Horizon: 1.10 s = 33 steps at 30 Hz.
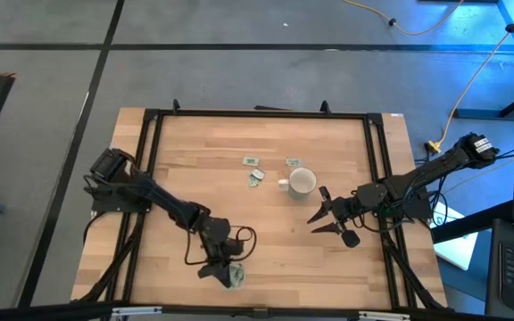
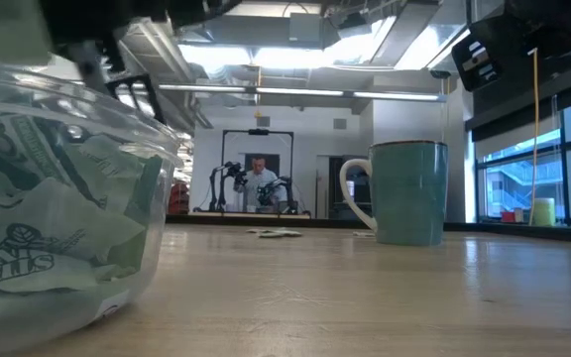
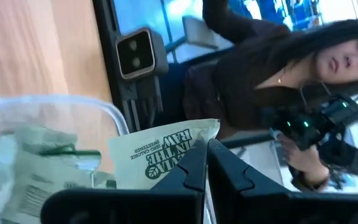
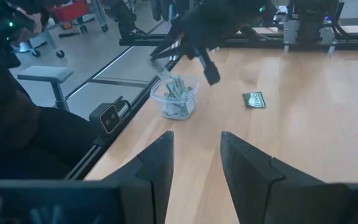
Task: Pick and place Stevia / Truvia into bins
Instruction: Put the light green stevia packet into the transparent bin
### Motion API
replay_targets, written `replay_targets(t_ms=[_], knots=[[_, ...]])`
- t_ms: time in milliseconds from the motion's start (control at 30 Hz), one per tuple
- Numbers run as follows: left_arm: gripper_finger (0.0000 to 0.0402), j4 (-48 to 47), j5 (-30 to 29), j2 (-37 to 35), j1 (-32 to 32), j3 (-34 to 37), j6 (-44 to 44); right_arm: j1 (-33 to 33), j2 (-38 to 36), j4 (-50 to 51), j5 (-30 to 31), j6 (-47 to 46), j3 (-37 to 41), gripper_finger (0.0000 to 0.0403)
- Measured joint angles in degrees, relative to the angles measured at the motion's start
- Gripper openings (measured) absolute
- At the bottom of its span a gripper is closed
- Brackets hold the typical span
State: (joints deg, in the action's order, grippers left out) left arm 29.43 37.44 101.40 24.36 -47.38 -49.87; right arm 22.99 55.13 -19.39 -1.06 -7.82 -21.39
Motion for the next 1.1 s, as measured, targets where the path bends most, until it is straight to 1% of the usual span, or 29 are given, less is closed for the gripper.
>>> replay_targets(t_ms=[67, 267, 667, 833, 933, 1100], knots=[[0.0003, -0.1, 1.0, 1.5, -0.1, -0.8, -0.5, 0.0, 0.0, 0.2, 0.0, -0.8, 0.0, 0.0136], [0.0004, -0.2, 1.0, 3.9, -1.0, -1.6, -1.3, 0.0, 0.0, 0.5, 0.0, -0.9, 0.0, 0.0136], [0.0004, -3.5, 1.6, 2.4, -2.1, -1.6, -1.9, 0.0, 0.0, 0.6, 0.0, -0.9, 0.0, 0.0136], [0.0004, -8.1, 1.5, 2.3, -2.5, -1.6, -0.6, 0.0, 0.0, 0.6, 0.0, -0.9, 0.0, 0.0136], [0.0004, -9.2, 1.5, 2.3, -3.0, -1.6, -0.5, 0.0, 0.0, 0.6, 0.0, -0.9, 0.0, 0.0136], [0.0004, -7.3, 4.7, 2.3, -3.9, -1.6, -0.5, 0.0, 0.0, 0.6, 0.0, -0.9, 0.0, 0.0136]])
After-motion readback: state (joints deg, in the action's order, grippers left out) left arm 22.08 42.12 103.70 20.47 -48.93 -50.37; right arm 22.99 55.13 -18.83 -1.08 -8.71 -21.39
